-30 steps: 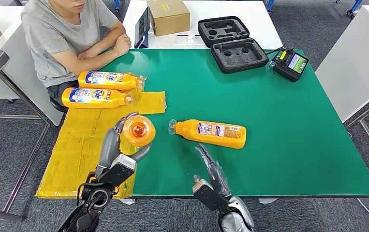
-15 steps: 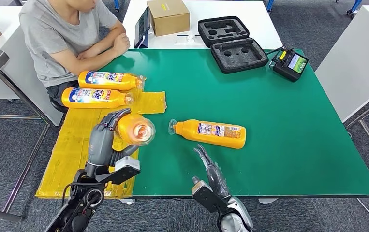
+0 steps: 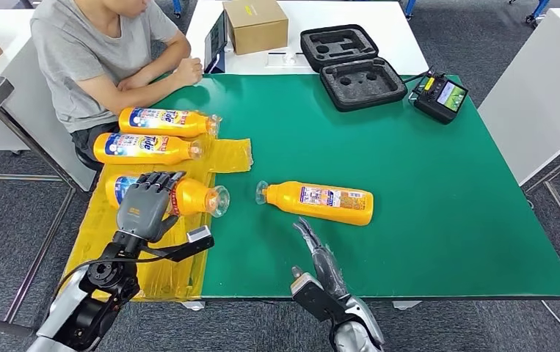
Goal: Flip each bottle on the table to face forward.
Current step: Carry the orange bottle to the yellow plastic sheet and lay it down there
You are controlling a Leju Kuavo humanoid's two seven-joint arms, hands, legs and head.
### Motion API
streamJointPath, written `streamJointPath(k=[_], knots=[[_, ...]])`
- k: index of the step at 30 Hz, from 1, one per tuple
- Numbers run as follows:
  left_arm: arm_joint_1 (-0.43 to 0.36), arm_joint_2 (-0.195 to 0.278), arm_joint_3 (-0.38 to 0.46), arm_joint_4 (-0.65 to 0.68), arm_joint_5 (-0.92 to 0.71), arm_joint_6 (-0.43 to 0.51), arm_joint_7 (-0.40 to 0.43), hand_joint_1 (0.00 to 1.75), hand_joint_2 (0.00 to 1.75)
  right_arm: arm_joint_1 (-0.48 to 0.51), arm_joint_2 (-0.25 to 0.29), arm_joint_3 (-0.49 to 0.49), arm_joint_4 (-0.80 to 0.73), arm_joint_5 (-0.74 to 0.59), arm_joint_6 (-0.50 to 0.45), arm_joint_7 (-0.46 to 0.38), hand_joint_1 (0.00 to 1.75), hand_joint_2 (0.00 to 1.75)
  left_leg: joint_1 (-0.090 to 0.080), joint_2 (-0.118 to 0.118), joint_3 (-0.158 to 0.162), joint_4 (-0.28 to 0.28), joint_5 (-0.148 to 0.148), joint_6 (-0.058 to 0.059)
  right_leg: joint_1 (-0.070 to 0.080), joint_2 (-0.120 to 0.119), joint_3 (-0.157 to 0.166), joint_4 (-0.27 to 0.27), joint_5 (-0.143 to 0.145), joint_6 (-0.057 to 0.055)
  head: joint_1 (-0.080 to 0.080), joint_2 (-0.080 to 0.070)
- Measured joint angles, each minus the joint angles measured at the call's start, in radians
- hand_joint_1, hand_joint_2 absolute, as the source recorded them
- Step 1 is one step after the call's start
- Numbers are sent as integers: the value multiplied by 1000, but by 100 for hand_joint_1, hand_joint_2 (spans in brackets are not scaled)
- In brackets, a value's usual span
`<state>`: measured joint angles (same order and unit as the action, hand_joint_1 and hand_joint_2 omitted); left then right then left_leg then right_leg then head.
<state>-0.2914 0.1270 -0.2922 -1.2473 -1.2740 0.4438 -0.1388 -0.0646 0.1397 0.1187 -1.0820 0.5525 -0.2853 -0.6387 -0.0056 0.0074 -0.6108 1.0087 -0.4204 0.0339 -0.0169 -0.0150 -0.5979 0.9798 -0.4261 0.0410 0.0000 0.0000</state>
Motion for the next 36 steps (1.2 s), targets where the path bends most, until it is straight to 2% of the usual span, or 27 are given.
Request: streamJointPath(k=[8, 12, 21, 25, 36], knots=[[-69, 0, -29, 104, -78, -45, 60, 175, 175, -1, 0, 2, 1, -2, 7, -3, 0, 0, 0, 0, 0, 0, 0, 0, 0, 0, 0, 0, 0, 0, 0, 0], [-100, 1, -40, 164, -100, -80, 67, 175, 175, 0, 0, 3, 1, -2, 15, -2, 0, 0, 0, 0, 0, 0, 0, 0, 0, 0, 0, 0, 0, 0, 0, 0], [-157, -11, -64, 292, -113, -90, 65, 174, 175, 0, 0, 4, 1, -3, 16, -3, 0, 0, 0, 0, 0, 0, 0, 0, 0, 0, 0, 0, 0, 0, 0, 0], [-178, -18, -72, 342, -81, -121, 39, 171, 175, -1, 0, 4, 2, -3, 16, -5, 0, 175, 0, 0, -1, 0, 0, 0, 0, 0, 0, 0, 0, 0, 0, 0], [-234, -34, -89, 430, -52, -139, 25, 171, 175, -2, -4, 8, 16, -15, 11, -13, 0, 175, 0, 0, 0, 0, 0, 0, 0, 0, 0, 0, 0, 0, 0, 0]])
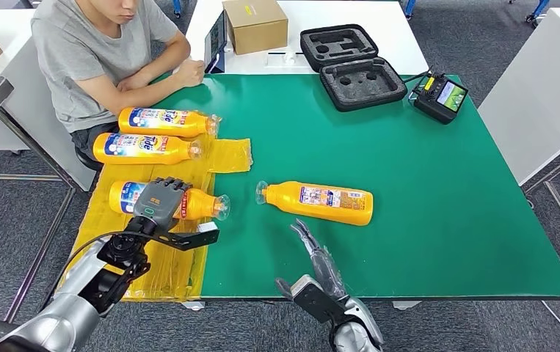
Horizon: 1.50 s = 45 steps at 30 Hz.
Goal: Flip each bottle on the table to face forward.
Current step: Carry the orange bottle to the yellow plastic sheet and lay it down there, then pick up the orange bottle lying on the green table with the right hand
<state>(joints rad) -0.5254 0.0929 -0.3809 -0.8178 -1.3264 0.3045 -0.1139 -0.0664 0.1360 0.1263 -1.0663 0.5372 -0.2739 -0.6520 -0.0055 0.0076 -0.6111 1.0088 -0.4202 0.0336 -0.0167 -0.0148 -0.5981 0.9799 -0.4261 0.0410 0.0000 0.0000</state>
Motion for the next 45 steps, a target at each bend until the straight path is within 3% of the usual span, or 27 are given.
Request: streamJointPath(k=[9, 11, 15, 17, 21, 37, 41, 45], knots=[[-11, -4, -10, 19, 2, -4, 0, 174, 175, 0, 0, 0, 4, 0, 0, -1, 0, 175, 0, 0, 0, 0, 0, 0, 0, 0, 0, 0, 0, 0, 0, 0], [-16, -5, -12, 24, 5, -8, 1, 160, 175, -1, 0, 1, 6, -1, 0, -2, 0, 175, 0, 0, 0, 0, 0, 0, 0, 0, 0, 0, 0, 0, 0, 0], [-23, -6, -15, 36, 6, -16, 8, 17, 175, -7, 0, 7, 10, -2, 0, -7, 0, 175, 0, 0, 0, 0, 0, 0, 0, 0, 0, 0, 0, 0, 0, 0], [-26, -8, -16, 42, 10, -25, 13, 2, 175, -11, 0, 10, 14, -3, -1, -7, 0, 175, 0, 0, 0, 0, 0, 0, 0, 0, 0, 0, 0, 0, 0, 0], [-29, -15, -16, 53, 31, -25, 18, 0, 0, -20, 0, 15, 23, -5, -2, -8, 0, 175, 0, 0, 0, 0, 1, -1, 0, 0, 0, 0, 0, 0, 0, 0], [25, -32, -5, -66, 82, 10, 3, 0, 0, -24, 0, 17, 31, 10, -7, 10, 0, 175, 0, 0, 0, 0, 1, -1, 0, 0, 0, 0, 0, 0, 0, 0], [53, -39, 7, -134, 155, 5, -54, 0, 0, -11, 0, 16, 18, 18, -7, 12, 0, 175, 0, 0, 0, 0, 1, -1, 0, 0, 0, 0, 0, 0, 0, 0], [107, -46, 20, -247, 350, -45, -177, 0, 0, 16, 0, 14, -20, 12, -7, 14, 0, 175, 0, 0, 0, 0, 0, -1, 0, 0, 0, 0, 0, 0, 0, 0]])
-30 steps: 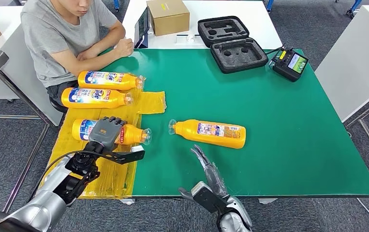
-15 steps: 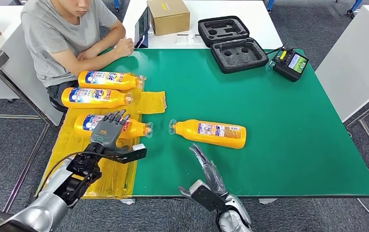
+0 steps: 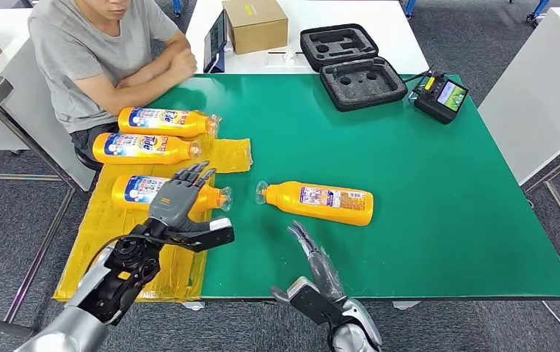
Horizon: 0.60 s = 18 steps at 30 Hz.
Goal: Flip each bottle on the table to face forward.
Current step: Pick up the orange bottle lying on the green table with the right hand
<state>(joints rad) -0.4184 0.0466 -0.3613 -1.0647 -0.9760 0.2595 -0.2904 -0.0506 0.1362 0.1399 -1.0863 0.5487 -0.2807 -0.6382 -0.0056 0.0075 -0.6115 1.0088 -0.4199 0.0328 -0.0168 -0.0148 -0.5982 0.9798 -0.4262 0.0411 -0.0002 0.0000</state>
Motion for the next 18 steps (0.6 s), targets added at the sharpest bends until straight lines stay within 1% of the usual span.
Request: streamJointPath(k=[2, 4, 8, 11, 14, 16, 18], knots=[[36, -6, 12, -66, 124, -32, -67, 0, 0, 17, 0, -2, -27, -10, 2, 0, 0, 175, 0, 0, 0, 0, 0, 0, 0, 0, 0, 0, 0, 0, 0, 0], [66, -12, 24, -123, 204, -51, -110, 0, 0, 30, 0, -3, -51, -16, 6, 0, 0, 175, 0, 0, 0, 0, 0, 0, 0, 0, 0, 0, 0, 0, 0, 0], [127, -24, 54, -214, 333, -70, -182, 0, 175, 45, 0, -4, -91, -19, 15, 1, 0, 175, 0, 0, 0, 0, -1, 0, 0, 0, 0, 0, 0, 0, 0, 0], [190, -44, 77, -279, 425, -71, -240, 0, 175, 57, 0, -4, -126, -18, 18, 7, 0, 175, 0, 0, 0, 0, -1, 0, 0, 0, 0, 0, 0, 0, 0, 0], [238, -59, 90, -324, 451, -72, -256, 0, 175, 66, 0, -4, -153, -16, 18, 10, 0, 175, 0, 0, 0, 0, -1, 0, 0, 0, 0, 0, 0, 0, 0, 0], [258, -66, 97, -343, 471, -73, -264, 0, 175, 70, 0, -4, -164, -36, 38, 10, 0, 87, 0, 0, 0, 0, -1, 0, 0, 0, 0, 0, 0, 0, 0, 0], [280, -78, 106, -364, 520, -75, -285, 0, 175, 74, 0, -6, -173, -114, 111, 9, 0, 0, 0, 0, 0, 0, -1, 0, 0, 0, 0, 0, 0, 0, 0, 0]])
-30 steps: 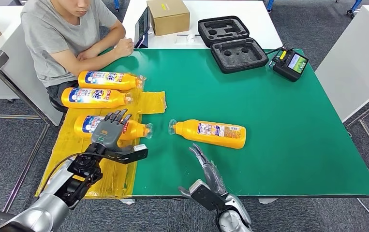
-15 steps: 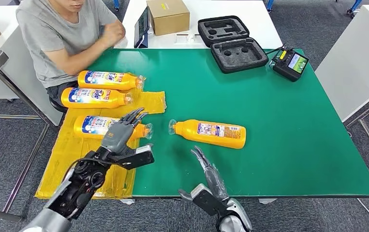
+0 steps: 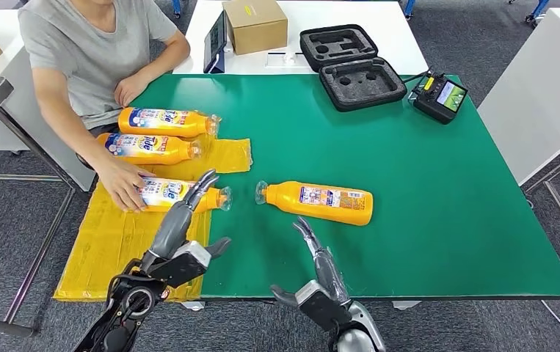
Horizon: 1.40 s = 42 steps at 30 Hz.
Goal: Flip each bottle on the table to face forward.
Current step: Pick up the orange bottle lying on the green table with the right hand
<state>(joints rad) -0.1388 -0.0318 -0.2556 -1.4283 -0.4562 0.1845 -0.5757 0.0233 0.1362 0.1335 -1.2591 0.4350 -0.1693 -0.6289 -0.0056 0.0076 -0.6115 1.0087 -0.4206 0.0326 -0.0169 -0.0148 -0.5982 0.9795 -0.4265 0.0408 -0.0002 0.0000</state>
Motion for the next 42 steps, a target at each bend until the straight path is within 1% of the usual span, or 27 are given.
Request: streamJointPath(k=[3, 5, 7, 9, 13, 15, 17, 19, 21, 25, 29, 33, 39, 42], knots=[[39, -29, 8, -28, 89, -5, -34, 0, 175, 4, 0, -14, -5, -166, 154, -2, 0, 0, 0, 0, 0, 0, 0, 0, 0, 0, 0, 0, 0, 0, 0, 0], [58, -46, 7, -34, 137, -11, -49, 0, 175, 4, 0, -26, -5, -243, 212, -5, 0, 0, 0, 0, 0, 0, 0, 0, 0, 0, 0, 0, 0, 0, 0, 0], [67, -61, 2, -32, 174, -16, -59, 0, 175, 3, 0, -35, -5, -265, 213, -15, 0, 87, 0, 0, 0, 0, 0, 0, 0, 0, 0, 0, 0, 0, 0, 0], [68, -76, -11, -22, 200, -20, -65, 0, 175, 3, 0, -40, -9, -236, 164, -26, 0, 175, 0, 0, 0, 0, 0, 0, 0, 0, 0, 0, 0, 0, 0, 0], [61, -100, -44, 16, 220, -22, -69, 0, 175, 3, 0, -42, -25, -161, 51, -34, 0, 175, 0, 0, 0, 0, 0, 0, 0, 0, 0, 0, 0, 0, 0, 0], [56, -108, -57, 33, 226, -23, -69, 0, 175, 4, 0, -43, -35, -100, -20, -33, 0, 175, 0, 0, 0, 0, 0, 0, 0, 0, 0, 0, 0, 0, 0, 0], [52, -113, -65, 47, 235, -23, -71, 0, 175, 5, -5, -44, -48, 9, -135, -19, 0, 175, 0, 0, 0, 0, 0, 0, 0, 0, 0, 0, 0, 0, 0, 0], [51, -116, -70, 58, 244, -22, -74, 0, 175, 2, -16, -50, -64, 137, -251, 13, 0, 175, 0, 0, 0, 0, 0, 0, 0, 0, 0, 0, 0, 0, 0, 0], [51, -116, -76, 66, 249, -20, -76, 0, 175, -3, -32, -64, -80, 222, -317, 42, 0, 175, 0, 0, 0, 0, 0, 0, 0, 0, 0, 0, 0, 0, 0, 0], [49, -118, -88, 80, 266, -30, -79, 0, 175, -17, -61, -92, -96, 306, -372, 76, 0, 175, 0, 0, 0, 0, 0, 0, 0, 0, 0, 0, 0, 0, 0, 0], [44, -126, -94, 98, 279, -41, -83, 0, 175, -34, -94, -126, -96, 330, -381, 91, 0, 175, 0, 0, 0, 0, 0, 0, 0, 0, 0, 0, 0, 0, 0, 0], [37, -130, -100, 112, 282, -42, -85, 0, 175, -40, -112, -145, -94, 364, -395, 99, 0, 175, 0, 0, 0, 0, 0, 0, 0, 0, 0, 0, 0, 0, 0, 0], [12, -147, -116, 132, 283, -47, -94, 0, 175, -56, -144, -168, -58, 590, -485, 190, 0, 175, 0, 0, 0, 0, 0, 0, 0, 0, 0, 0, 0, 0, 0, 0], [0, -154, -119, 139, 281, -41, -95, 0, 175, -63, -157, -176, -37, 610, -488, 203, 0, 175, 0, 0, 0, 0, 0, 0, 0, 0, 0, 0, 0, 0, 0, 0]])
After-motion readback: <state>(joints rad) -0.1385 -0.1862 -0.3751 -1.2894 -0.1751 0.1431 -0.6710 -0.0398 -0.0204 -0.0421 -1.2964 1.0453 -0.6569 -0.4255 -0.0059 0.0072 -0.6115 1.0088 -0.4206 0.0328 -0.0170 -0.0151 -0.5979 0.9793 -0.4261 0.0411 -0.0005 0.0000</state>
